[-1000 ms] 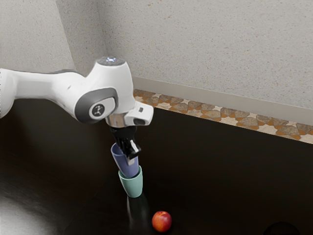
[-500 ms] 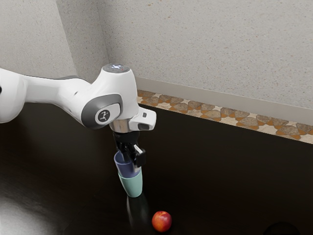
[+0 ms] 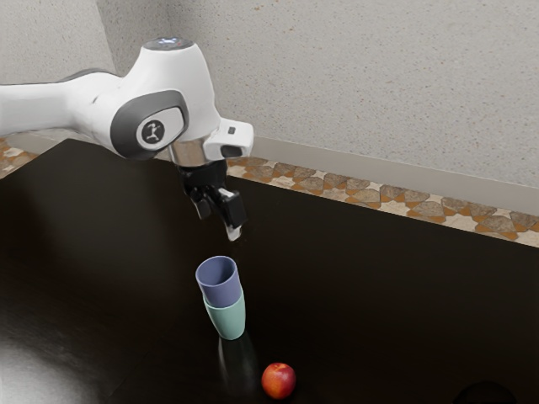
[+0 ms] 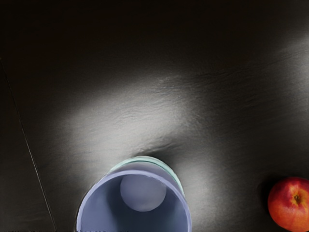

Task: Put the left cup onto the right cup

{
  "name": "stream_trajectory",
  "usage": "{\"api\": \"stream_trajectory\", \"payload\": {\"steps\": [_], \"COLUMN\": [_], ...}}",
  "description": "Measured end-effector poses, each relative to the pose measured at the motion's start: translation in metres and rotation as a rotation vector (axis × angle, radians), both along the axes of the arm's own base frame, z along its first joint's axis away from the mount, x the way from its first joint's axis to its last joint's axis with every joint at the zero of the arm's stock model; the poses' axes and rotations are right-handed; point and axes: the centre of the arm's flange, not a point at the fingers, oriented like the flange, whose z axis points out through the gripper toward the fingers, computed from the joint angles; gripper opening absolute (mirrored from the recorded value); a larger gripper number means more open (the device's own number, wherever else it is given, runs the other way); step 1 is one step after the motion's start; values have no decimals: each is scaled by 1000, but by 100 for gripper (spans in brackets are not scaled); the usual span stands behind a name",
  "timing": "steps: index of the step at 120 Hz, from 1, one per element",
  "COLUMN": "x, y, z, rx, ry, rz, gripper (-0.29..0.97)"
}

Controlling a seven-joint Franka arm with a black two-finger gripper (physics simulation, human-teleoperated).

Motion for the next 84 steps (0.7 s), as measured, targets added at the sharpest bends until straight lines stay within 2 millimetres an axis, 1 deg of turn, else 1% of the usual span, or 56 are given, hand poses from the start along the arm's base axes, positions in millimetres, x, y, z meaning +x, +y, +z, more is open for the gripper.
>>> {"api": "stream_trajectory", "payload": {"steps": [6, 15, 22, 29, 41, 51, 57, 63, 84], "x": [7, 21, 33, 45, 65, 76, 77, 77, 73], "y": [16, 38, 57, 72, 93, 108, 112, 111, 89], "z": [12, 39, 53, 68, 81, 89, 92, 94, 95], "rx": [-3, -8, -8, -3, 8, 15, 17, 17, 17], "ry": [-2, -16, -24, -34, -41, -47, -46, -44, -28], "rz": [32, 76, 115, 146, 184, 203, 204, 198, 147], "gripper": [66, 66, 67, 67, 67, 68, 68, 68, 68]}}
